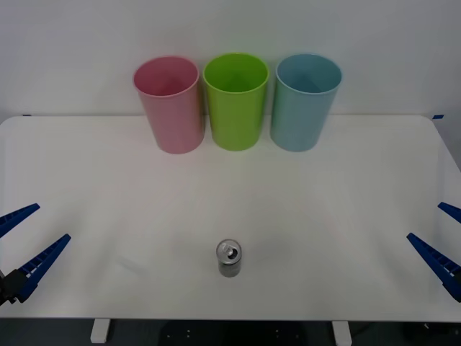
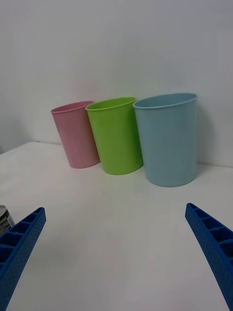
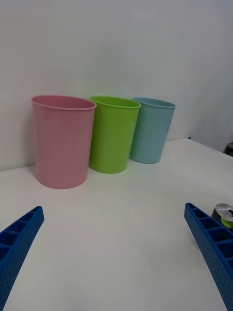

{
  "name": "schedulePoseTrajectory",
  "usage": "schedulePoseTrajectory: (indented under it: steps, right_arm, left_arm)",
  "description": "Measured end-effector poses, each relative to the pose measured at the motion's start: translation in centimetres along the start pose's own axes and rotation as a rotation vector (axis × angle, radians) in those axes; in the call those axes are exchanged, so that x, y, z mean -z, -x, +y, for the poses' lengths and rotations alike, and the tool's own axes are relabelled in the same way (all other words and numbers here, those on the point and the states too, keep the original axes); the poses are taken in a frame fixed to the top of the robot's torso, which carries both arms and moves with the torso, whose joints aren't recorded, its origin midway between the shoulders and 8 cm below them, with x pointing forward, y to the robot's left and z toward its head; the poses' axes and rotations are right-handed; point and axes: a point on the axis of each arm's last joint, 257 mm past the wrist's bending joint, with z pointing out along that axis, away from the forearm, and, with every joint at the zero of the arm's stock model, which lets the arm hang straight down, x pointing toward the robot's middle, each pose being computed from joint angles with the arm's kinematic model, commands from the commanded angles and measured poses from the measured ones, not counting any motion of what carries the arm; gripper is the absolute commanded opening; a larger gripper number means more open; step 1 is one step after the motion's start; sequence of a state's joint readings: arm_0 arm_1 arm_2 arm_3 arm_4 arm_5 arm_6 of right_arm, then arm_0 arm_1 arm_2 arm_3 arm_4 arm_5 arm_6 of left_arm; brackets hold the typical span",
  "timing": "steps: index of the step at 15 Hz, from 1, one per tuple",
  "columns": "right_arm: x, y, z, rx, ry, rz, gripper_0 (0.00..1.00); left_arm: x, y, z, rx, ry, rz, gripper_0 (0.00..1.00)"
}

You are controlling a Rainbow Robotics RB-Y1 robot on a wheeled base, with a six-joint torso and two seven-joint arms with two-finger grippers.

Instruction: Grasp the object on the table and drop it into the matching bin: aluminum can to the light blue bin, PET bottle to the pink bin.

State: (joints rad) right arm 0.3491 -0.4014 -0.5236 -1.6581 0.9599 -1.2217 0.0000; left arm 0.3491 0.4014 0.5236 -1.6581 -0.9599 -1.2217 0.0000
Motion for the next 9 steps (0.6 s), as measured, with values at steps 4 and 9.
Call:
schedulePoseTrajectory:
  steps: [4, 9]
  right_arm:
    - [0.3, -0.2, 0.3, -0.019, -0.012, -0.015, 1.0]
    - [0.3, -0.2, 1.4, -0.017, 0.001, -0.004, 1.0]
  left_arm:
    - [0.0, 0.0, 0.0, 0.0, 0.0, 0.0, 1.0]
    - [0.0, 0.0, 0.0, 0.0, 0.0, 0.0, 1.0]
